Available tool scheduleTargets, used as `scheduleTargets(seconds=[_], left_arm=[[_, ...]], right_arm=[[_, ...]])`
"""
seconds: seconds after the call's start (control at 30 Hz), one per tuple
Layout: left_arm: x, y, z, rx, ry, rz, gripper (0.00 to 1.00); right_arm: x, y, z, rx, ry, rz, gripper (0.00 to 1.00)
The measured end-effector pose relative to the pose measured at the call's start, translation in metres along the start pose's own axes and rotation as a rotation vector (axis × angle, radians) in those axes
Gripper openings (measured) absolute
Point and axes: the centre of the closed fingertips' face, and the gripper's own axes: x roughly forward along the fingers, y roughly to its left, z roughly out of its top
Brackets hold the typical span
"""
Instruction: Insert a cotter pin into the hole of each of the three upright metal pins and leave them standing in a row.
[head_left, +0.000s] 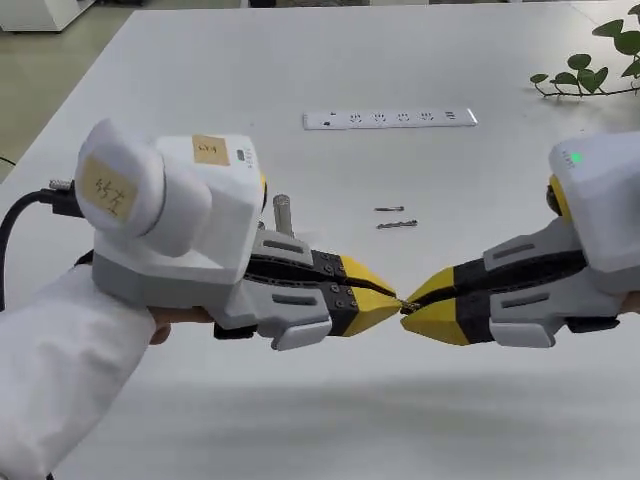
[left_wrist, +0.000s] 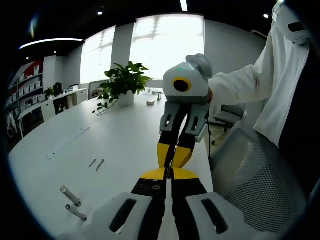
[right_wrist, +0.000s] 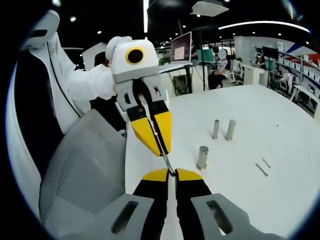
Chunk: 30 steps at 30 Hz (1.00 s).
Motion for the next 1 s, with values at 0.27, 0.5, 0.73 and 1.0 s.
scheduleTargets(seconds=[0.27, 0.5, 0.73, 1.0], left_arm=[[0.001, -0.002, -0.013, 0.040, 0.054, -0.024, 0.00], [0.004, -0.013, -0.022, 0.060, 0.097, -0.082, 0.00], [0.005, -0.016, -0.027, 0.076, 0.102, -0.087, 0.00], [0.006, -0.010, -0.030, 0.070, 0.121, -0.064, 0.00]], right_arm=[[0.000, 0.004, -0.003, -0.002, 0.025, 0.022, 0.00], [0.001, 0.018, -0.014, -0.050, 0.109, 0.086, 0.00], [0.003, 0.018, -0.017, -0.032, 0.099, 0.082, 0.00], [0.006, 0.013, -0.017, 0.006, 0.085, 0.061, 0.00]])
